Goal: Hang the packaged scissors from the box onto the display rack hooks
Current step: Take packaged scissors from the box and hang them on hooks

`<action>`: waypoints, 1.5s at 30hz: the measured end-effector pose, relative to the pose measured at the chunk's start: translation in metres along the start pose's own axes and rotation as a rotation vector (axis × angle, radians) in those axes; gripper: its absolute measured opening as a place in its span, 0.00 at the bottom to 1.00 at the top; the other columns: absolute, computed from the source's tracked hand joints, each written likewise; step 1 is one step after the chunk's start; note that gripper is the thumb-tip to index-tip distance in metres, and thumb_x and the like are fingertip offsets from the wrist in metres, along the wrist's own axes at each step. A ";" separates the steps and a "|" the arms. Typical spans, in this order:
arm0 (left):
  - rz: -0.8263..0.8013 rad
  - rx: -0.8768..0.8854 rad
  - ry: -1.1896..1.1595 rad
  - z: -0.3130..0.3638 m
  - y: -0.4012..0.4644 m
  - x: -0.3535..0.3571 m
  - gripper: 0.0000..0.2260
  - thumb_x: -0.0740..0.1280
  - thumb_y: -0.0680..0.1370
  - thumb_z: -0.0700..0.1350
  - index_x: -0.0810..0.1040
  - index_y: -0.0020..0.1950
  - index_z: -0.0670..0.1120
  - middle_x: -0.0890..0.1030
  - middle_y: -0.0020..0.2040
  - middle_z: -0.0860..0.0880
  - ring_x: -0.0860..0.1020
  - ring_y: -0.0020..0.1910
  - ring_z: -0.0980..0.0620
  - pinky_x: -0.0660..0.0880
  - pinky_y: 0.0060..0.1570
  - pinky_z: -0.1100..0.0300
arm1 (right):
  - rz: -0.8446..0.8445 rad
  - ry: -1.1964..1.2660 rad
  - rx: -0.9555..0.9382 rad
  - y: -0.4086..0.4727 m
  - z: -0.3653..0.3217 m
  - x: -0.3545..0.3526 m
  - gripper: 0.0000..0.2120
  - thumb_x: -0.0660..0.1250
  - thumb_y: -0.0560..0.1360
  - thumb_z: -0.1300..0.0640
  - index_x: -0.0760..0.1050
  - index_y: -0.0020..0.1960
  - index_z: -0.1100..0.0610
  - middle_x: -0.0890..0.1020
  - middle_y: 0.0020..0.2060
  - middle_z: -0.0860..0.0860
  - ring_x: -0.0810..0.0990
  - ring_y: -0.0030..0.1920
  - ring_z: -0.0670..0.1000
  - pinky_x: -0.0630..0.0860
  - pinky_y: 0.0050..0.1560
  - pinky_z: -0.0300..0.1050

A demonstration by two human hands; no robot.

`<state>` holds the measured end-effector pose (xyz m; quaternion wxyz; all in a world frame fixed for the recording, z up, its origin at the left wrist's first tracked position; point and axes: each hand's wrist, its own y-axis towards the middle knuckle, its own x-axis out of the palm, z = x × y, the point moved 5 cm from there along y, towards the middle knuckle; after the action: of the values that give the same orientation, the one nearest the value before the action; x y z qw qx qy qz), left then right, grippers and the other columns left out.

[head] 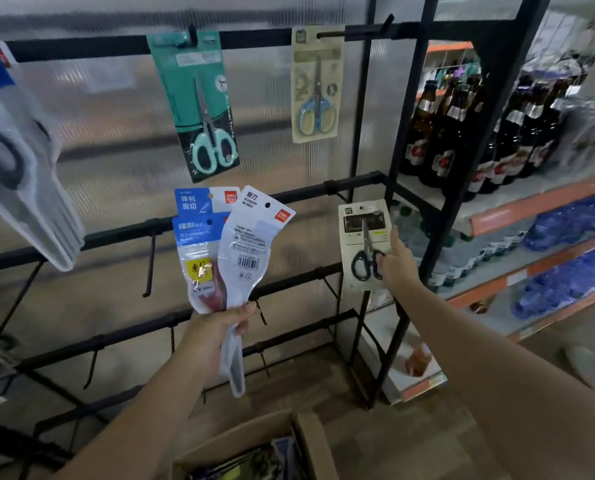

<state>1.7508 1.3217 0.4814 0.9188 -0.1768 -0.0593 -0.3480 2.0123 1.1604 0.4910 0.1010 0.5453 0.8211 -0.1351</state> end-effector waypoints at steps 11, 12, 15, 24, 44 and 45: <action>0.016 -0.005 -0.035 0.003 0.013 0.004 0.08 0.72 0.62 0.39 0.78 0.40 0.44 0.76 0.28 0.50 0.68 0.25 0.55 0.68 0.46 0.57 | 0.004 -0.126 -0.043 0.042 0.010 0.016 0.27 0.56 0.80 0.64 0.55 0.76 0.51 0.75 0.57 0.55 0.73 0.44 0.48 0.67 0.35 0.35; 0.014 -0.008 -0.024 0.003 0.012 0.005 0.10 0.73 0.63 0.38 0.77 0.41 0.43 0.76 0.27 0.50 0.68 0.26 0.54 0.68 0.47 0.57 | 0.001 -0.182 -0.059 0.043 0.007 0.019 0.27 0.56 0.80 0.64 0.54 0.76 0.51 0.75 0.56 0.55 0.72 0.42 0.46 0.66 0.35 0.34; 0.014 0.008 -0.026 0.005 0.012 0.009 0.10 0.73 0.64 0.35 0.75 0.41 0.42 0.76 0.25 0.51 0.67 0.28 0.53 0.67 0.43 0.59 | -0.006 -0.203 -0.036 0.053 0.003 0.032 0.29 0.56 0.80 0.64 0.51 0.77 0.49 0.74 0.55 0.52 0.72 0.37 0.44 0.67 0.29 0.33; -0.034 -0.056 -0.404 0.010 -0.002 0.011 0.09 0.66 0.69 0.38 0.75 0.48 0.45 0.76 0.32 0.48 0.72 0.24 0.54 0.65 0.23 0.65 | -0.051 -0.405 -0.034 0.062 -0.008 0.054 0.25 0.61 0.78 0.61 0.59 0.73 0.55 0.76 0.61 0.57 0.76 0.57 0.59 0.69 0.47 0.43; 0.210 0.173 0.081 0.014 -0.066 -0.009 0.05 0.71 0.73 0.35 0.80 0.42 0.44 0.83 0.37 0.43 0.80 0.31 0.48 0.76 0.27 0.61 | -0.672 0.386 0.001 -0.161 -0.084 0.140 0.29 0.64 0.75 0.44 0.60 0.72 0.49 0.77 0.60 0.47 0.78 0.51 0.44 0.74 0.41 0.36; 0.218 0.193 0.091 0.014 -0.069 -0.012 0.07 0.72 0.72 0.33 0.80 0.42 0.45 0.83 0.36 0.44 0.80 0.33 0.46 0.76 0.29 0.60 | -0.641 0.385 0.026 -0.161 -0.086 0.142 0.31 0.63 0.73 0.40 0.61 0.72 0.49 0.77 0.62 0.49 0.77 0.52 0.46 0.74 0.41 0.37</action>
<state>1.6964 1.2862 0.5113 0.9656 -0.0768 -0.0311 -0.2466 1.8073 1.2530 0.5461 -0.1094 0.2772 0.9523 -0.0653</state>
